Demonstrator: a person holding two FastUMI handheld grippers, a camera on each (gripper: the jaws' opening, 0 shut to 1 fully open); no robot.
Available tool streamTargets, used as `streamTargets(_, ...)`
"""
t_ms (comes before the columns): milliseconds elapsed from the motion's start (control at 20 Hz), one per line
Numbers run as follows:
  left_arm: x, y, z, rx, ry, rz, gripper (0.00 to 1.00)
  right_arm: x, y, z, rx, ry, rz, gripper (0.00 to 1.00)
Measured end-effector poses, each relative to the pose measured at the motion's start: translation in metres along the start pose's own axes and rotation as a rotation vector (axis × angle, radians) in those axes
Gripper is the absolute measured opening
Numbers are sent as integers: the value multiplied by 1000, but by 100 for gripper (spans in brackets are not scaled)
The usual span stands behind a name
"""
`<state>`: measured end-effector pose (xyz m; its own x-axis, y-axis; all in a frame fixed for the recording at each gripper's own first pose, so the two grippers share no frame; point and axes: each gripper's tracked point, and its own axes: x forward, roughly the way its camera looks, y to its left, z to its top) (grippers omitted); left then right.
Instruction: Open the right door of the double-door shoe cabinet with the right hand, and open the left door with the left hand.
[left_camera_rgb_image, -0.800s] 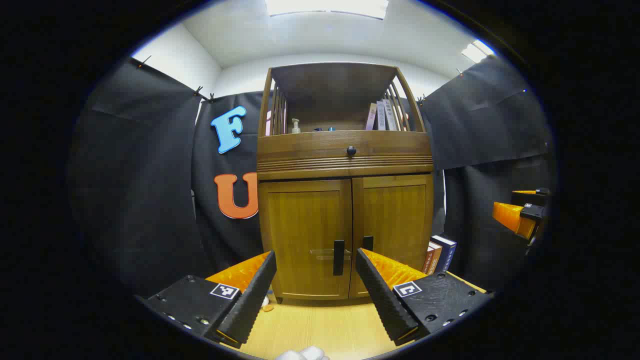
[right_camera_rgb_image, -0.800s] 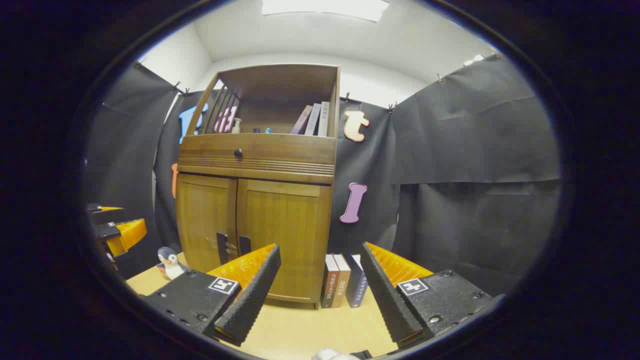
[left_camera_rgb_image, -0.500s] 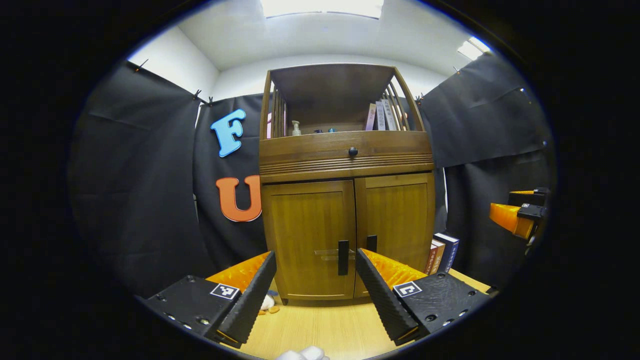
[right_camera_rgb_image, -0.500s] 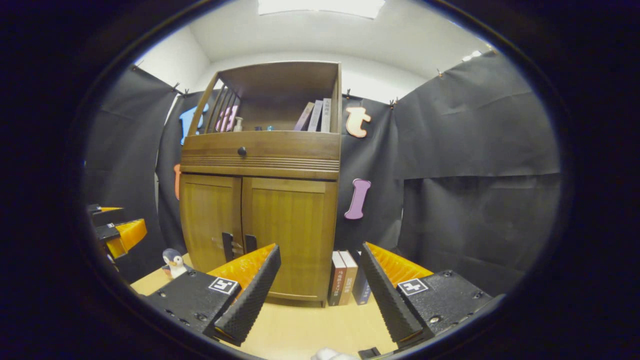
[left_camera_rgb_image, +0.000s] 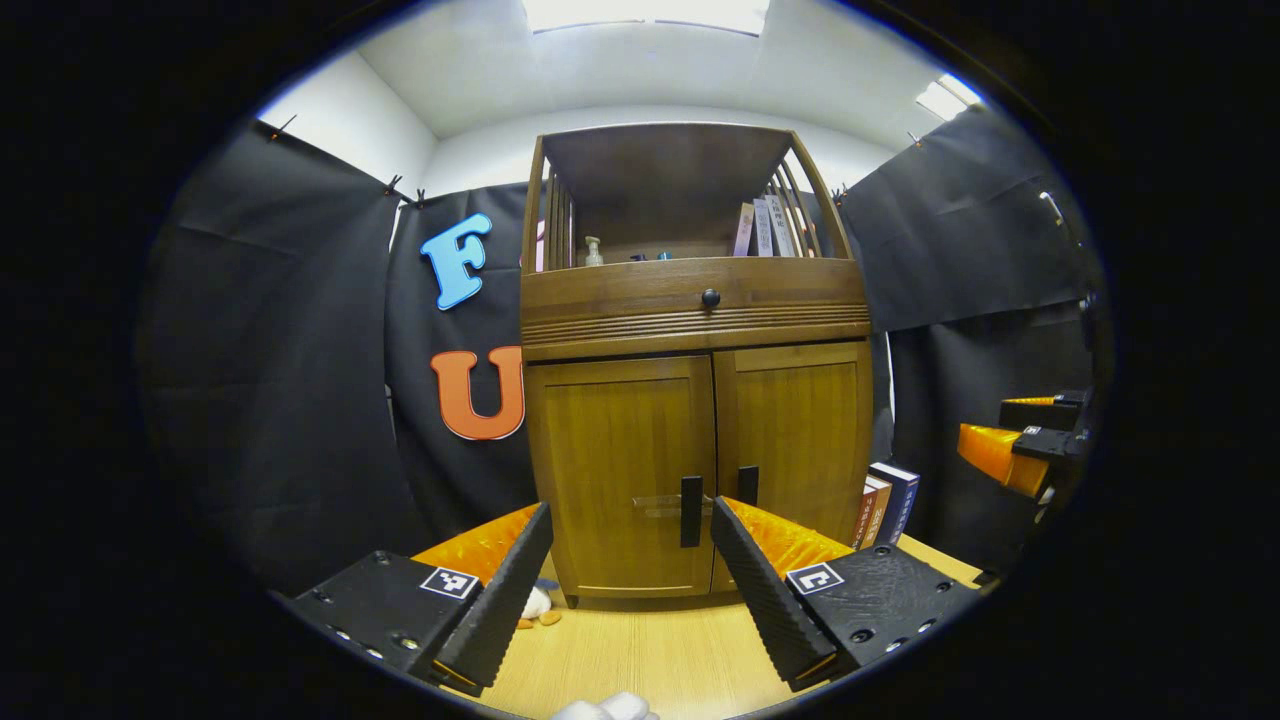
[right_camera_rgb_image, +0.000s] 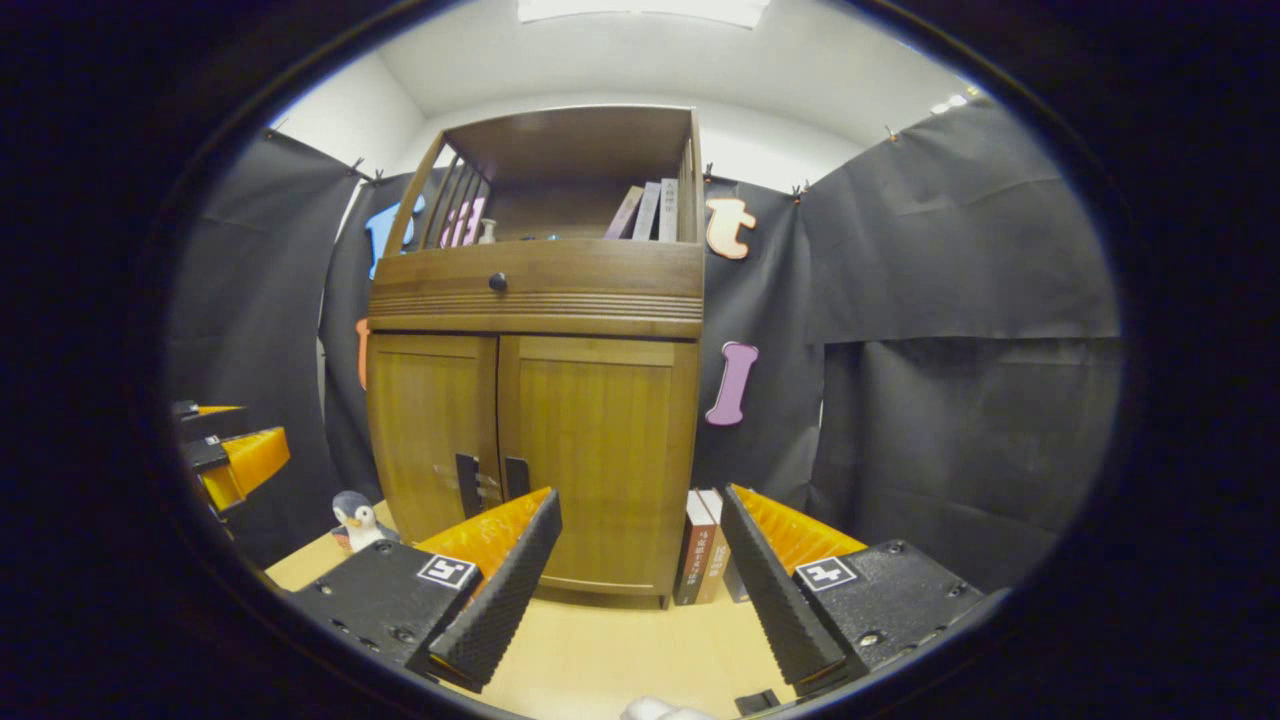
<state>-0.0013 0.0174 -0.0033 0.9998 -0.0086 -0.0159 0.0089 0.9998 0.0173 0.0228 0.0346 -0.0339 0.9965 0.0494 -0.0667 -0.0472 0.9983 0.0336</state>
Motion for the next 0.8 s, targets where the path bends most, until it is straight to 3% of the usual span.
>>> streamTargets(800, -11, 40, 11, 50, -3, 98, 96, 153, 105, -62, 17, 94, 114, 100)
